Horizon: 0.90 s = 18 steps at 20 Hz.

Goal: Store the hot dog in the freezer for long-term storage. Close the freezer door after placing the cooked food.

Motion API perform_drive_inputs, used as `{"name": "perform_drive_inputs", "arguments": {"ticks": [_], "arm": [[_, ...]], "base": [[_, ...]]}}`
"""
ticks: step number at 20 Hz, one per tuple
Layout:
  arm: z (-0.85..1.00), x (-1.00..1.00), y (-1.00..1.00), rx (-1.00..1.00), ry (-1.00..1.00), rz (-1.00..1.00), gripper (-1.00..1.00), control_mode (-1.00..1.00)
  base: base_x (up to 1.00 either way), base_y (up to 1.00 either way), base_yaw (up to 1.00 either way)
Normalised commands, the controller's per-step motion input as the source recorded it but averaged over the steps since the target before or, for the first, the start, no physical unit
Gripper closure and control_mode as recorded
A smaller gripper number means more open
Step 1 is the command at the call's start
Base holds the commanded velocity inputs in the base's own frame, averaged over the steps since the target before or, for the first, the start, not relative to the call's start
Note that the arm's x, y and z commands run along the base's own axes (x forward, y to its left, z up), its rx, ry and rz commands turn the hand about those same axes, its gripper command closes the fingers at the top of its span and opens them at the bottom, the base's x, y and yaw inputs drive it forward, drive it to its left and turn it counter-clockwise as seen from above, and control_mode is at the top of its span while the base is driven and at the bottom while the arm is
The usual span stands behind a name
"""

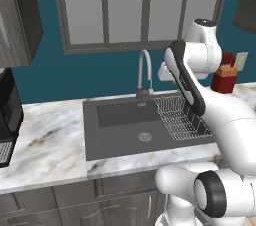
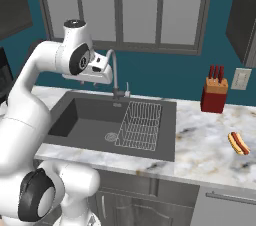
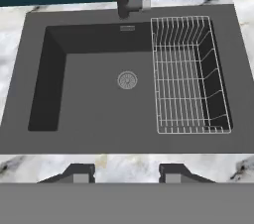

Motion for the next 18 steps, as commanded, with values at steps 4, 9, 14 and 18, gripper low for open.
{"name": "perform_drive_inputs", "arguments": {"ticks": [4,9,14,18], "arm": [[-0.11,0.00,-0.20,-0.03,0.10,-0.05,-1.00,-1.00],[-0.29,0.00,-0.44,-0.05,0.03,0.00,-1.00,-1.00],[-0.41,0.02,-0.87,-0.03,0.09,0.00,-1.00,-1.00],[-0.44,0.00,-0.97,-0.02,0.04,0.00,-1.00,-1.00]], "base": [[0.00,0.00,0.00],[0.00,0.00,0.00],[0.00,0.00,0.00],[0.00,0.00,0.00]]}}
